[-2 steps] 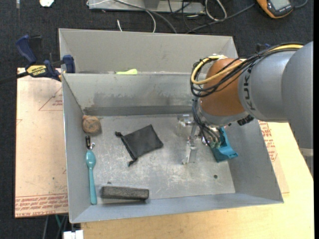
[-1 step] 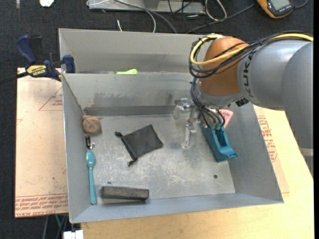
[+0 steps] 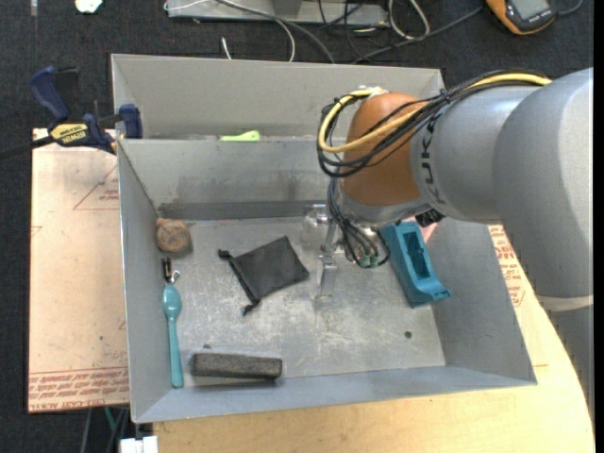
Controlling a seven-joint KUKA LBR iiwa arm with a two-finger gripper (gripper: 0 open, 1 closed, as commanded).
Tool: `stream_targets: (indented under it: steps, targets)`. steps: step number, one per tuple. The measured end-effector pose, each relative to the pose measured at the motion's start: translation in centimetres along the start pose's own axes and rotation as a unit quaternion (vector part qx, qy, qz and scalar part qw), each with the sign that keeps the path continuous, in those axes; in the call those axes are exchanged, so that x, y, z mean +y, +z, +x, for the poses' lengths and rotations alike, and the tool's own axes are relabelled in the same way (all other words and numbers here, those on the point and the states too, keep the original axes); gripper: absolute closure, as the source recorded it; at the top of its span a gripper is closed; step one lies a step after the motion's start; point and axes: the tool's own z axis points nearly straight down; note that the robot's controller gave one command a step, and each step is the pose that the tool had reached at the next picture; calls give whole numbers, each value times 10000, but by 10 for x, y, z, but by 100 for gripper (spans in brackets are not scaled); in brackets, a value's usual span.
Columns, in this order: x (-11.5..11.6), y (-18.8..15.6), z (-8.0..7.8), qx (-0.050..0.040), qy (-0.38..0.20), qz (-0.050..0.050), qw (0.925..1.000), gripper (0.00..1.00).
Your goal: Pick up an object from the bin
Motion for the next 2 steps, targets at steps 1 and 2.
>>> stream_targets:
  steps: [1, 2]
  targets:
    - [35, 7, 13, -17, -211, -5, 9998, 0]
    - [62, 11, 34, 3, -22, -2, 10000, 0]
